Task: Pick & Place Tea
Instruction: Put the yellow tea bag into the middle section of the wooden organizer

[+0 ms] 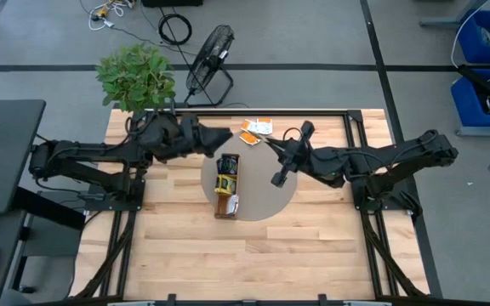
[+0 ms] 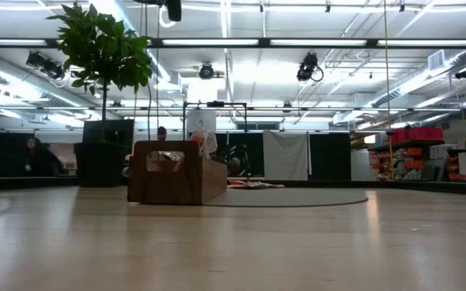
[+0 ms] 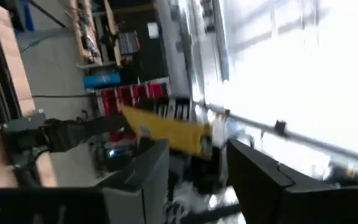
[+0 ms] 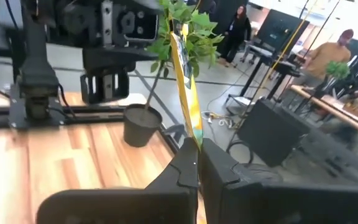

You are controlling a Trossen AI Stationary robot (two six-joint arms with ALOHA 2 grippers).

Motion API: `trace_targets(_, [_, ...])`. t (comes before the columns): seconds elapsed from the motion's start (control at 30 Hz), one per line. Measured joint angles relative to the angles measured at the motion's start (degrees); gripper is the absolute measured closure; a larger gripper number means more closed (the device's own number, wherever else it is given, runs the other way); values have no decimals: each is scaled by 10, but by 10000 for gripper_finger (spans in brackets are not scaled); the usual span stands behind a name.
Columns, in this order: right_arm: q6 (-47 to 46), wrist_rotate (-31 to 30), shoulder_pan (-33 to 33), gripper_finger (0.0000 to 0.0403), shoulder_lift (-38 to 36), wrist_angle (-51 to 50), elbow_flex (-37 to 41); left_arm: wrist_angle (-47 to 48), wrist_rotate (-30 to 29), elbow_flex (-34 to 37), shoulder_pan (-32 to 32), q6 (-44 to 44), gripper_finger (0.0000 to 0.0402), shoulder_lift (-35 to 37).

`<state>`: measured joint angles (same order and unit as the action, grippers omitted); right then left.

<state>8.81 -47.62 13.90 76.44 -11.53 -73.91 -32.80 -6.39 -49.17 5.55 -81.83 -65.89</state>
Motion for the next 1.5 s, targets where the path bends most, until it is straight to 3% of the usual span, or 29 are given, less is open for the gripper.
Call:
trace_targets(0.17, [27, 0, -9, 403, 0, -24, 0, 2, -51, 0, -2, -46, 202, -5])
trace_targets(0.43, [77, 0, -42, 403, 1, -64, 0, 2, -61, 0, -9, -99, 132, -30])
trace_targets(0.6, [93, 23, -57, 403, 3, -64, 0, 1, -69, -20, -9, -116, 110, -68])
trace_targets(0.87, [101, 35, -60, 403, 28, -80, 0, -3, -70, -79, -2, -103, 108, -122])
trace_targets(1.2, [102, 31, -60, 403, 32, -89, 0, 39, -33, -81, 3, -104, 113, -126])
trace_targets(1.5, [102, 31, -60, 403, 32, -90, 0, 75, -32, -81, 3, -106, 173, -126])
